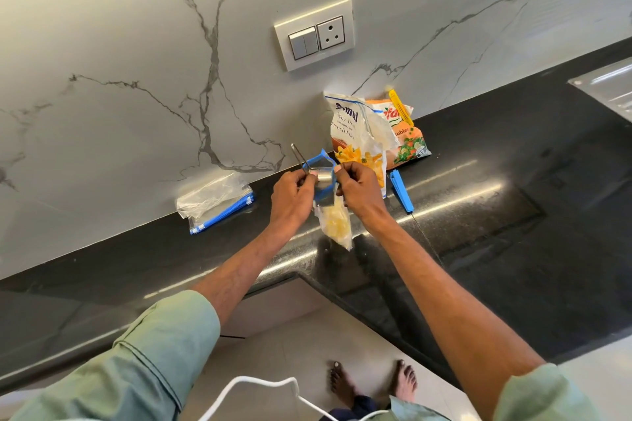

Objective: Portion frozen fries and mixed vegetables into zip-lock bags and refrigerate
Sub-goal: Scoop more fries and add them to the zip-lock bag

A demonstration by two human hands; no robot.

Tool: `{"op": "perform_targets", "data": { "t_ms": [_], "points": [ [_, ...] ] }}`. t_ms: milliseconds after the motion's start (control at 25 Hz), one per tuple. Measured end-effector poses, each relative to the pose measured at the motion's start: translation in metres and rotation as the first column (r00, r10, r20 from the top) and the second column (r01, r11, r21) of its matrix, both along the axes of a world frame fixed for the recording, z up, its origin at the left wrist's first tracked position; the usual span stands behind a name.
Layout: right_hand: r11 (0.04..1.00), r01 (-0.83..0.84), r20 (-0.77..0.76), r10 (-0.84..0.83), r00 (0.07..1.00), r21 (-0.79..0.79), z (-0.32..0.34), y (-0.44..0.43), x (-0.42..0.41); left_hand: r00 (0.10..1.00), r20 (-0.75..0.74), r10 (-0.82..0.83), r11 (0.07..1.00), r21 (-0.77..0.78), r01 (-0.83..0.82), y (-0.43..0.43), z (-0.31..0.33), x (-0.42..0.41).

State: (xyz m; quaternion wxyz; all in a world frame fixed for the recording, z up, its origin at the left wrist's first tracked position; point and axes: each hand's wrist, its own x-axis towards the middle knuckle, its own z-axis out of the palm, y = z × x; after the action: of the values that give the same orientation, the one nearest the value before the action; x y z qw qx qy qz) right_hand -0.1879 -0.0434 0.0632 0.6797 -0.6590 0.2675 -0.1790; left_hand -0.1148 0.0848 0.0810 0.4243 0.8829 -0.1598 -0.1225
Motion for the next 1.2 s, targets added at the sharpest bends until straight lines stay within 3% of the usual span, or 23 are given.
{"op": "perform_targets", "data": {
  "t_ms": [200, 360, 480, 600, 680, 1040, 1200],
  "points": [
    [0.999, 0.036, -0.04, -0.037, 0.999, -0.014, 0.0, 0.005, 0.003, 0.922, -0.365, 0.127, 0.963, -0.178, -0.203, -0.006, 0.011, -0.005],
    [0.999, 0.02, -0.051, -0.021, 0.998, -0.027, 0.001, 0.003, 0.001, 0.777, -0.586, 0.229, 0.913, -0.146, -0.38, -0.008, 0.014, 0.002],
    [0.985, 0.002, -0.057, -0.012, 0.998, -0.172, 0.002, 0.005, -0.003, 0.708, -0.659, 0.256, 0.874, -0.156, -0.461, -0.007, 0.014, 0.003],
    [0.893, -0.004, -0.108, -0.051, 0.993, -0.45, 0.004, 0.008, -0.004, 0.643, -0.721, 0.257, 0.837, -0.166, -0.521, -0.008, 0.016, 0.004],
    [0.85, 0.001, -0.114, -0.072, 0.991, -0.527, 0.007, 0.007, -0.004, 0.603, -0.751, 0.269, 0.811, -0.161, -0.563, -0.01, 0.015, 0.009],
    [0.872, -0.037, -0.169, -0.053, 0.984, -0.489, 0.01, -0.004, -0.006, 0.277, -0.943, 0.184, 0.705, -0.069, -0.706, -0.014, 0.025, 0.007],
    [0.873, -0.029, -0.153, -0.052, 0.987, -0.488, 0.009, -0.002, -0.009, 0.235, -0.961, 0.144, 0.733, -0.056, -0.678, -0.015, 0.021, 0.004]
  ]
}}
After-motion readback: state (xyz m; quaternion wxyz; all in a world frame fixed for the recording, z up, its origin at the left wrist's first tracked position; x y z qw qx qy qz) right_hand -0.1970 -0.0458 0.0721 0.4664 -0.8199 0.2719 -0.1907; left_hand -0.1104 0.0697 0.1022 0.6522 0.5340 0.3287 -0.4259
